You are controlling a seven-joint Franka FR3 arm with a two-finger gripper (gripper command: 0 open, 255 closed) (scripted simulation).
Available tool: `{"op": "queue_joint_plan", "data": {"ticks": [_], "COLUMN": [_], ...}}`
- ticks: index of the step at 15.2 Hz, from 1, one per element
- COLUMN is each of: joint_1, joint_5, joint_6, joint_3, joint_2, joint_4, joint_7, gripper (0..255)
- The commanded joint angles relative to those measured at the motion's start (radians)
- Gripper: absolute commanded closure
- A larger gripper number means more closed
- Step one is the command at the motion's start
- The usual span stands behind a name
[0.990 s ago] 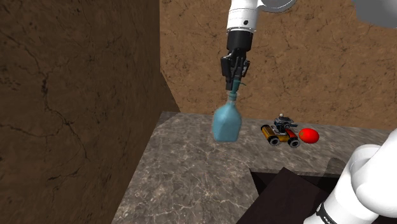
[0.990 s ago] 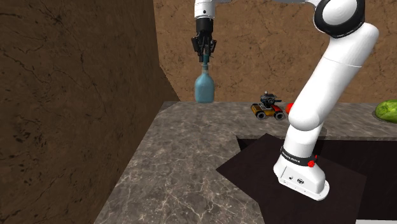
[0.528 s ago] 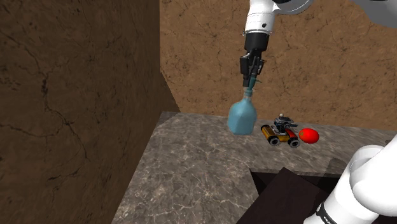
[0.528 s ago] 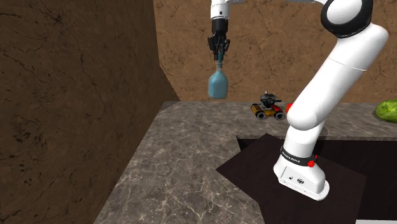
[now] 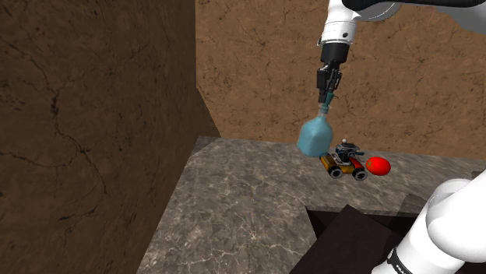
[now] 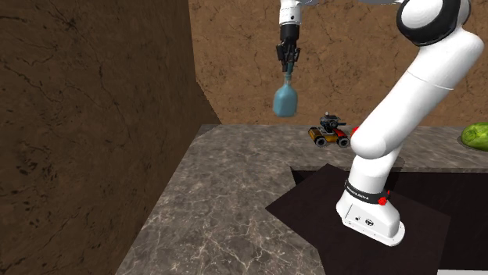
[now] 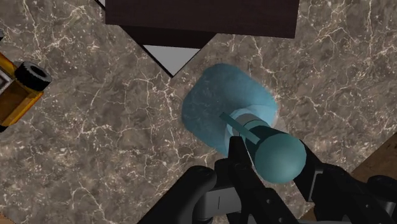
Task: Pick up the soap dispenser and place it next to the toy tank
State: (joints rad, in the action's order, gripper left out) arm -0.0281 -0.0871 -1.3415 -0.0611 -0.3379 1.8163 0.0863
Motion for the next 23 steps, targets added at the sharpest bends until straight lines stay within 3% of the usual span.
{"op": "queue_joint_plan", "data": {"ticks": [1,12,21,23], "joint_1": [-0.019,-0.111,-0.203,-0.203], "joint_5": [0.020,0.106,0.112,0.116], "joint_6": [0.007,0.034,0.058,0.028], "joint_3": [-0.037,-0.227,-0.397,-0.394], "joint_2": [-0.004,0.075,0.265,0.253], "joint_4": [0.002,-0.092,-0.294,-0.253], "joint_7": [0.057,0.346,0.622,0.618], "gripper": [255,255,255,255]}}
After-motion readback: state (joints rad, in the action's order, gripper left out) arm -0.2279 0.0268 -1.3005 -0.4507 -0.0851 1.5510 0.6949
